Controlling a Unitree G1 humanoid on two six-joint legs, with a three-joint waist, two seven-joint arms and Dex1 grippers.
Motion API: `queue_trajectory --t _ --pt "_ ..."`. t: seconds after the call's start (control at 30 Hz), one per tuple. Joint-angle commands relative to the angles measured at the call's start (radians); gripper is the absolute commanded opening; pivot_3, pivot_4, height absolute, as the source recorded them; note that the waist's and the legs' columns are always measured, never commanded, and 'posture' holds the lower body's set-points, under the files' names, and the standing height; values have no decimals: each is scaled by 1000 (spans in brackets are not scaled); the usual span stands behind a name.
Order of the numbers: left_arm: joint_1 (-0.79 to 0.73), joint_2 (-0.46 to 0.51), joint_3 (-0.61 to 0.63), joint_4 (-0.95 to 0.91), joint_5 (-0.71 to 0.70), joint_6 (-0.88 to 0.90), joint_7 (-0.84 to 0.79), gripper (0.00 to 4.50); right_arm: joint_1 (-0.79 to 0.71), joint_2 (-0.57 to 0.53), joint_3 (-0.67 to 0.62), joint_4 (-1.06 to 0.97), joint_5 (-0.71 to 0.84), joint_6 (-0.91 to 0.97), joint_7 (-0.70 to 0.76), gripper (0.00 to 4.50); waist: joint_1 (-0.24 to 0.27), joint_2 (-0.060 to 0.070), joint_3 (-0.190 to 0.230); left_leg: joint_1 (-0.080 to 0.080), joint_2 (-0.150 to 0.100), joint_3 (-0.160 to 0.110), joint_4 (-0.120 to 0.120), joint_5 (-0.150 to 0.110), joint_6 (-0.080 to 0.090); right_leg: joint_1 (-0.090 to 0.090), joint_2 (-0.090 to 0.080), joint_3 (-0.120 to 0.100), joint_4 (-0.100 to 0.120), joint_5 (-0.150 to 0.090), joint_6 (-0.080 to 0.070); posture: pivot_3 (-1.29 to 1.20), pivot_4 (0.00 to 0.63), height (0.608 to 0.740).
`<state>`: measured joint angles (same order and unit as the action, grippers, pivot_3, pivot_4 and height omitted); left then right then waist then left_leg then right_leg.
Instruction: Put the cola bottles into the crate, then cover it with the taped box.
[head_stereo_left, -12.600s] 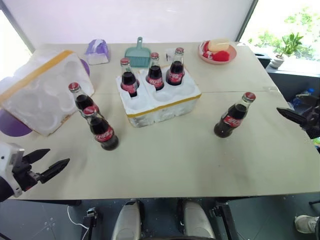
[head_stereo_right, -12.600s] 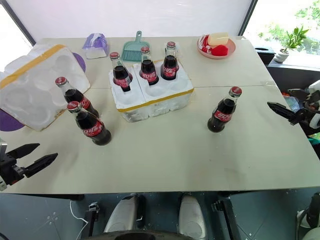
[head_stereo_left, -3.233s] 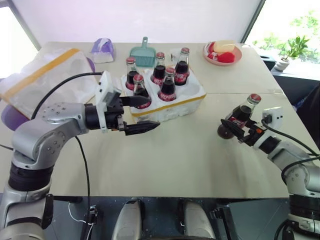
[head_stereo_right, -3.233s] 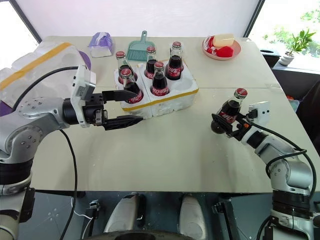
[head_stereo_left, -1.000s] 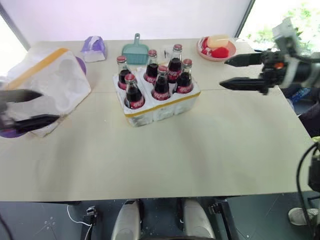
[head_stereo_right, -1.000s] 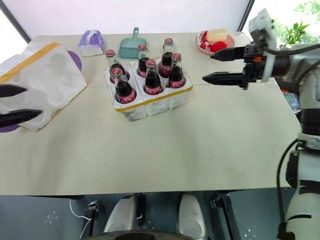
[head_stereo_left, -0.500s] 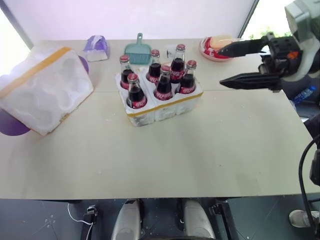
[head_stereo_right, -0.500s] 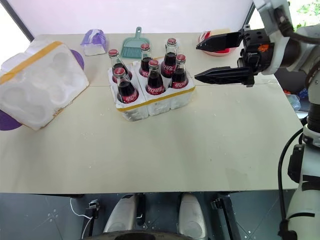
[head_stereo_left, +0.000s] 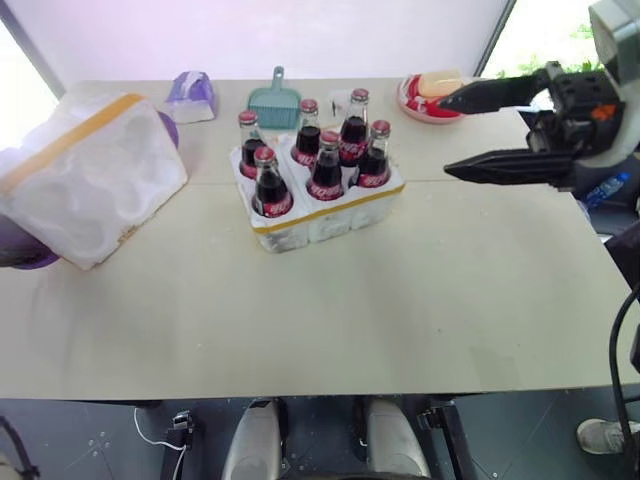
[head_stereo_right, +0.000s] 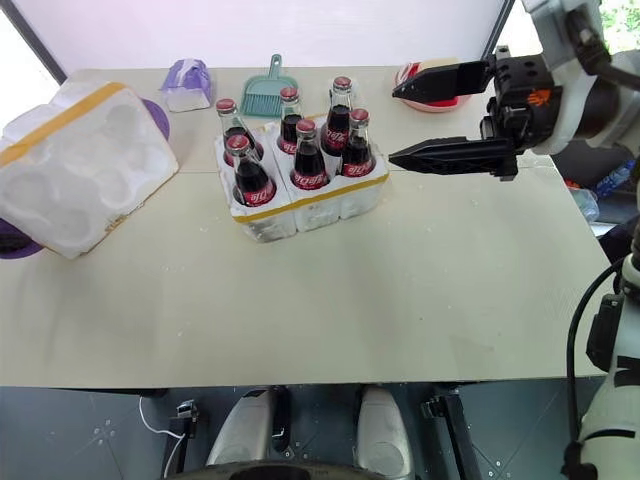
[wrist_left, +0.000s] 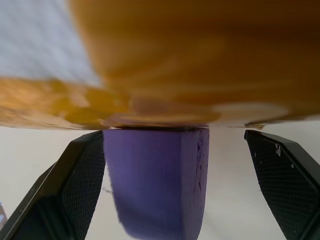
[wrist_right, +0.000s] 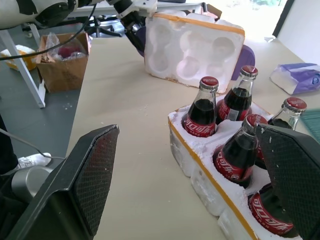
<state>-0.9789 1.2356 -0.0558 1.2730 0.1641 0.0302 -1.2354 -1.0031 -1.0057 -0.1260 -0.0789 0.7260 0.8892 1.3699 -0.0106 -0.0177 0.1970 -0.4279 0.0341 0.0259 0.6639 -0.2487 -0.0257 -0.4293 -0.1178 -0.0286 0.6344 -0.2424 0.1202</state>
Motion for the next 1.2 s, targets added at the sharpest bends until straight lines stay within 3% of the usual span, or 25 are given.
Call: queue_trajectory --t 0.03,0.2,0.4,0.43,0.5,0.73,0.9,1.03,1.2 --pt "-30 4 11 15 6 0 -2 3621 6 -35 -45 -36 38 19 -11 4500 0 0 0 0 0 0 0 0 0 0 0 0 0 0 0 0 150 736" --pt "-42 2 4 17 19 -14 16 1299 40 -41 -57 -54 33 -9 -37 4500 0 0 0 0 0 0 0 0 0 0 0 0 0 0 0 0 150 736" --pt "-67 14 31 7 -8 -12 -33 1299 48 -31 -46 -41 30 -36 -55 4500 -2 0 0 0 0 0 1 0 0 0 0 0 1 0 0 0 150 736" --pt "-57 17 30 6 -7 -22 -43 759 47 -25 -42 -37 28 -42 -59 4500 -2 0 0 0 0 0 1 0 0 0 0 0 1 0 0 0 150 736" --pt "-39 23 23 3 5 -47 -25 421 47 -16 -35 -30 24 -52 -65 4500 -3 0 0 0 0 0 1 0 0 0 0 0 1 0 0 0 150 736" --pt "-54 42 90 -98 -58 -160 0 404 68 -25 -24 -2 3 -71 -76 4500 1 -3 0 0 0 0 1 0 0 0 0 0 1 0 0 0 150 736" --pt "21 17 186 -377 -148 -168 64 404 108 -54 -42 3 -4 -65 -75 4500 2 -3 0 -1 0 -1 1 0 0 0 -1 0 1 0 0 0 150 736" --pt "200 -45 251 -986 -187 55 185 404 164 -57 -71 -11 5 -56 -110 4500 2 -3 0 0 0 -1 1 0 0 1 -1 0 1 0 0 0 150 736" --pt "263 -92 179 -1421 -62 298 318 404 202 -39 -96 -28 27 -42 -154 4500 -6 -3 0 0 0 -1 2 0 0 1 0 1 1 0 0 0 150 736"
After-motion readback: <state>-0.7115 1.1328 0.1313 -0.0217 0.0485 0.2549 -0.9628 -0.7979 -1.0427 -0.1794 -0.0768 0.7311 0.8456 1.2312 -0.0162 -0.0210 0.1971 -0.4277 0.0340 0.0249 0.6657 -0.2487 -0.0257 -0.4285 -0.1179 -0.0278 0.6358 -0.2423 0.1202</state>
